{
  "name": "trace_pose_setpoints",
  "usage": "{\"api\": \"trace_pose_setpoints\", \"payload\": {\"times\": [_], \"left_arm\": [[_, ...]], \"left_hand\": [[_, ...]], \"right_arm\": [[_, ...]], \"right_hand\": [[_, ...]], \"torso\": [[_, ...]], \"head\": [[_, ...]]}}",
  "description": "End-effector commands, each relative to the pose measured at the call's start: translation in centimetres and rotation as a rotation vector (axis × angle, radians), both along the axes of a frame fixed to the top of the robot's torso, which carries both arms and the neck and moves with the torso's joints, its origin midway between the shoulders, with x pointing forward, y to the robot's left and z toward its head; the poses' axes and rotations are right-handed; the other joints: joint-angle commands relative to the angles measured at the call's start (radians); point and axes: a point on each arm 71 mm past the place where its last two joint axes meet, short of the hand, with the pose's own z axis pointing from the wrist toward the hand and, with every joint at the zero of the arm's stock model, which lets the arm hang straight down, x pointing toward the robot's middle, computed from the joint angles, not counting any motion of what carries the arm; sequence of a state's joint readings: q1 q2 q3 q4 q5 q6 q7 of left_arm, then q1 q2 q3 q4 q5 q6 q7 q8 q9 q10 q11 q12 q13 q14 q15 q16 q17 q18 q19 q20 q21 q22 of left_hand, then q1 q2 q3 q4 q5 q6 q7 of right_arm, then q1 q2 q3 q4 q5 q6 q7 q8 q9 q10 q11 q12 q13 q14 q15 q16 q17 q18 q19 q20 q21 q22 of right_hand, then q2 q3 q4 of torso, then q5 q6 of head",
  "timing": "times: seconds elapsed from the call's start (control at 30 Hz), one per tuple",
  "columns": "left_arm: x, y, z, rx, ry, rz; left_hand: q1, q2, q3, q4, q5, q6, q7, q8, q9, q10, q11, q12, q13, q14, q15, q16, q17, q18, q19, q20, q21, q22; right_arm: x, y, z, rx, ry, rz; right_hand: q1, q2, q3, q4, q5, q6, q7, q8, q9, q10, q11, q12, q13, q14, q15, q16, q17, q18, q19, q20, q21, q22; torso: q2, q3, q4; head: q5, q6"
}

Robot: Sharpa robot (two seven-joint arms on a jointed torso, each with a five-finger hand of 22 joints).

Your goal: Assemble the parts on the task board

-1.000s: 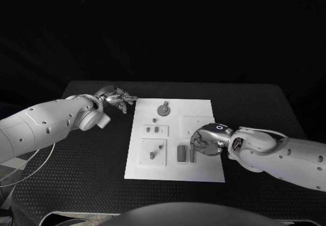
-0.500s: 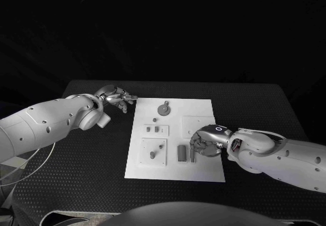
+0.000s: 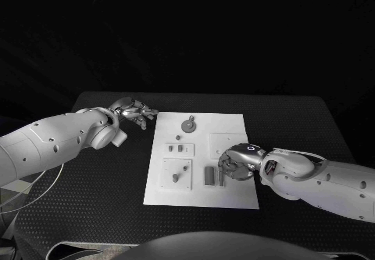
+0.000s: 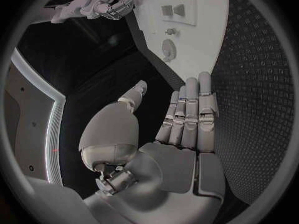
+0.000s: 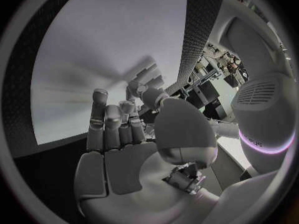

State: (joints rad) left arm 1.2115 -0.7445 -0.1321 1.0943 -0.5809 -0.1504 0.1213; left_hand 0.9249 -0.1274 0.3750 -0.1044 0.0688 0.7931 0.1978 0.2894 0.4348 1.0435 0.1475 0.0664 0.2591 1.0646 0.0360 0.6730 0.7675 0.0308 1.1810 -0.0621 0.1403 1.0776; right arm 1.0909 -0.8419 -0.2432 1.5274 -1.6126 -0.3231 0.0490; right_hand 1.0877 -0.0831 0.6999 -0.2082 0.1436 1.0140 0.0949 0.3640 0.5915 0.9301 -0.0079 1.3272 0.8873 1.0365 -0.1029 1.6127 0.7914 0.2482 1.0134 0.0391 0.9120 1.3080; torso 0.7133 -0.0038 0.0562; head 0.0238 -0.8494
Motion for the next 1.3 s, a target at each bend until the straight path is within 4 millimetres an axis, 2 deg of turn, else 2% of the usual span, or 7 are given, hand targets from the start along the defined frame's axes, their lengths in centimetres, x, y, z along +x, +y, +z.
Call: {"api": "trace_pose_setpoints", "payload": {"times": [0.03, 0.13, 0.3, 0.7, 0.93, 1.03, 1.3], "left_arm": [[-0.03, -0.21, 0.05, -0.004, 0.000, -0.015], [-0.04, -0.23, 0.05, -0.004, 0.000, -0.016], [-0.06, -0.18, 0.05, -0.004, 0.000, -0.016], [-0.06, -0.18, 0.05, -0.003, 0.001, -0.017], [-0.06, -0.20, 0.04, -0.003, 0.001, -0.018], [-0.04, -0.20, 0.04, -0.003, 0.001, -0.018], [-0.05, -0.21, 0.05, -0.003, 0.000, -0.018]], "left_hand": [[0.010, 0.003, -0.001, 0.001, -0.005, 0.001, 0.003, 0.003, -0.001, -0.008, -0.002, 0.003, -0.001, 0.008, -0.001, -0.003, 0.001, 0.071, 0.006, -0.002, -0.006, 0.001], [0.010, 0.004, -0.001, 0.001, -0.005, 0.001, 0.003, 0.003, -0.002, -0.008, -0.002, 0.003, -0.001, 0.008, -0.001, -0.003, 0.001, 0.071, 0.006, -0.002, -0.006, 0.001], [0.010, 0.002, -0.002, 0.001, -0.006, 0.000, 0.003, 0.003, -0.002, -0.008, -0.002, 0.003, -0.002, 0.008, -0.001, -0.004, 0.002, 0.071, 0.006, -0.002, -0.006, 0.001], [0.011, 0.002, -0.002, 0.000, -0.006, 0.000, 0.003, 0.003, -0.002, -0.008, -0.002, 0.003, -0.002, 0.008, -0.001, -0.004, 0.002, 0.071, 0.006, -0.002, -0.006, 0.001], [0.011, 0.002, -0.002, 0.000, -0.006, 0.000, 0.004, 0.003, -0.002, -0.008, -0.002, 0.003, -0.002, 0.008, -0.001, -0.004, 0.002, 0.071, 0.006, -0.002, -0.006, 0.001], [0.011, 0.002, -0.002, 0.000, -0.006, 0.000, 0.004, 0.003, -0.002, -0.008, -0.002, 0.003, -0.002, 0.008, -0.001, -0.004, 0.002, 0.071, 0.006, -0.002, -0.006, 0.002], [0.011, 0.002, -0.002, 0.000, -0.006, -0.001, 0.004, 0.003, -0.002, -0.008, -0.002, 0.003, -0.002, 0.008, -0.001, -0.004, 0.002, 0.071, 0.006, -0.002, -0.007, 0.002]], "right_arm": [[-0.32, 0.24, -0.36, -0.011, 0.000, -0.005], [-0.28, 0.19, -0.34, -0.001, 0.005, -0.015], [-0.36, 0.25, -0.20, 0.023, 0.014, -0.029], [-0.40, 0.32, -0.01, 0.043, 0.004, -0.040], [-0.54, 0.56, 0.10, 0.007, -0.088, -0.043], [-0.55, 0.53, 0.17, -0.002, -0.119, -0.053], [-0.57, 0.51, 0.20, -0.017, -0.148, -0.052]], "right_hand": [[-0.033, -0.019, -0.007, 0.025, -0.003, 0.007, -0.001, 0.007, 0.001, 0.006, -0.003, -0.006, -0.001, 0.002, -0.006, -0.002, -0.001, 0.014, 0.007, -0.002, 0.003, 0.013], [-0.063, -0.042, -0.012, 0.048, -0.002, 0.007, -0.002, 0.007, -0.001, 0.008, -0.005, -0.007, -0.002, 0.005, -0.008, -0.002, -0.002, 0.014, 0.009, -0.003, 0.002, 0.013], [-0.091, -0.066, -0.012, 0.070, -0.003, 0.007, -0.002, 0.007, -0.006, 0.011, -0.005, -0.007, -0.001, 0.008, -0.010, -0.002, -0.001, 0.014, 0.013, -0.008, 0.002, 0.013], [-0.091, -0.071, -0.008, 0.069, -0.002, 0.011, -0.004, 0.009, -0.007, 0.015, -0.008, -0.005, -0.001, 0.013, -0.012, 0.000, -0.001, 0.014, 0.018, -0.014, 0.004, 0.014], [-0.057, -0.081, -0.001, 0.019, -0.003, 0.026, -0.012, 0.022, -0.003, 0.025, -0.015, -0.002, 0.000, 0.021, -0.017, 0.000, -0.001, 0.014, 0.025, -0.020, 0.008, 0.015], [-0.032, -0.099, 0.003, -0.007, -0.003, 0.043, -0.020, 0.036, 0.005, 0.037, -0.022, 0.004, 0.003, 0.030, -0.022, 0.001, -0.001, 0.014, 0.033, -0.023, 0.011, 0.015], [0.010, -0.114, 0.018, -0.035, -0.002, 0.062, -0.027, 0.055, 0.021, 0.055, -0.030, 0.010, 0.006, 0.045, -0.030, -0.003, -0.004, 0.014, 0.045, -0.029, 0.012, 0.013]], "torso": [[0.000, -0.0001, -0.0002], [0.000, -0.0002, -0.0002], [0.000, 0.0000, 0.0004], [0.000, -0.0003, 0.0003], [0.000, -0.0001, -0.0003], [0.000, 0.0001, -0.0002], [0.000, -0.0001, -0.0004]], "head": [[0.000, 0.000], [0.000, 0.000], [0.000, -0.001], [0.000, -0.001], [0.000, -0.001], [-0.002, -0.001], [-0.002, 0.001]]}}
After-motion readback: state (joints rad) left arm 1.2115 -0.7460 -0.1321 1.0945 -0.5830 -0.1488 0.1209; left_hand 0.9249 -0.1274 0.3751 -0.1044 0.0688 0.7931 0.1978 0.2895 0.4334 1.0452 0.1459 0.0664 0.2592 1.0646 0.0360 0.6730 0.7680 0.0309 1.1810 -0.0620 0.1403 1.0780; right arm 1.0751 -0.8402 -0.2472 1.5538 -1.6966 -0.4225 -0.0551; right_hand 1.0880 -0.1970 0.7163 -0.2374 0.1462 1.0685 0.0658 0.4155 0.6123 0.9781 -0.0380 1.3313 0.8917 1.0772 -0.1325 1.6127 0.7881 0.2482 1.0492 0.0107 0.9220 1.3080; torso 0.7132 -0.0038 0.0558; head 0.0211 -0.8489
